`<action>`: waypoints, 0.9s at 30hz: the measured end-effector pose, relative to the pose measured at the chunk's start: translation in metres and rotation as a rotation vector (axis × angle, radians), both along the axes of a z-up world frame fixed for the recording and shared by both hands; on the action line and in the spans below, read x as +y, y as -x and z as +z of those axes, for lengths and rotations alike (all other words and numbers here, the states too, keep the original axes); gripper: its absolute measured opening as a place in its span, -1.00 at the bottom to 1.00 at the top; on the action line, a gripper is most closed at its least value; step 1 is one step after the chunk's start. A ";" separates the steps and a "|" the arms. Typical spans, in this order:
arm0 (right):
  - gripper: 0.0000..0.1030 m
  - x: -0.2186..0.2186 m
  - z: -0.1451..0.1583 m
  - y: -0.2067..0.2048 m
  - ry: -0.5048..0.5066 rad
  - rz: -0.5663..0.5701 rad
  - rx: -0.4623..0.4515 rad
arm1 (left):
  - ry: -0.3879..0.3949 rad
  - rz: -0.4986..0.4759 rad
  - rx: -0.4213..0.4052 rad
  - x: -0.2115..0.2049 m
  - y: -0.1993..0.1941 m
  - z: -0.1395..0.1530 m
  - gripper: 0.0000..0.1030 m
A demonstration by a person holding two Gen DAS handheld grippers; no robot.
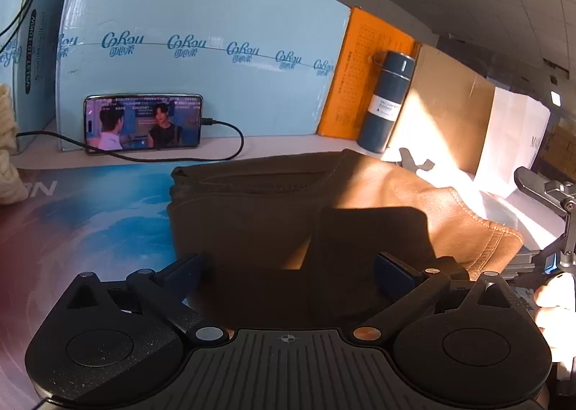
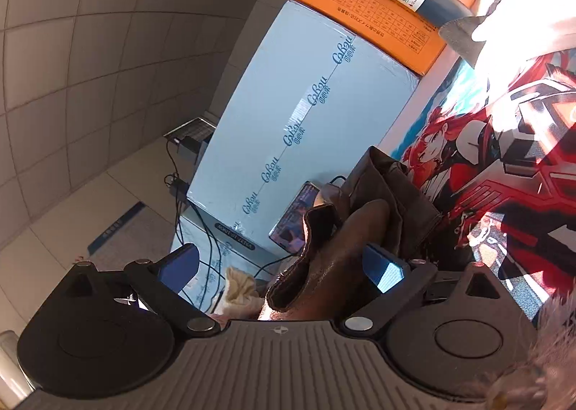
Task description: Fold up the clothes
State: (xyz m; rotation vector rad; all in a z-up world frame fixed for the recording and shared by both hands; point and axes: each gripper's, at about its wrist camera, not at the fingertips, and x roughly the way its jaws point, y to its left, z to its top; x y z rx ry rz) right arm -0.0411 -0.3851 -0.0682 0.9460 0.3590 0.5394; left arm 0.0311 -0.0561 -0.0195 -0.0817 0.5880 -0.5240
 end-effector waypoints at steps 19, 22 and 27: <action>-0.76 0.065 0.044 0.030 0.588 -0.261 -0.008 | 0.089 0.071 0.049 0.015 -0.009 -0.002 1.00; -0.39 0.083 0.035 0.029 0.801 -0.327 0.031 | 0.086 0.071 0.070 0.014 -0.011 -0.004 1.00; 0.09 0.083 0.015 0.013 0.886 -0.314 0.162 | 0.097 0.064 0.091 0.015 -0.012 -0.007 1.00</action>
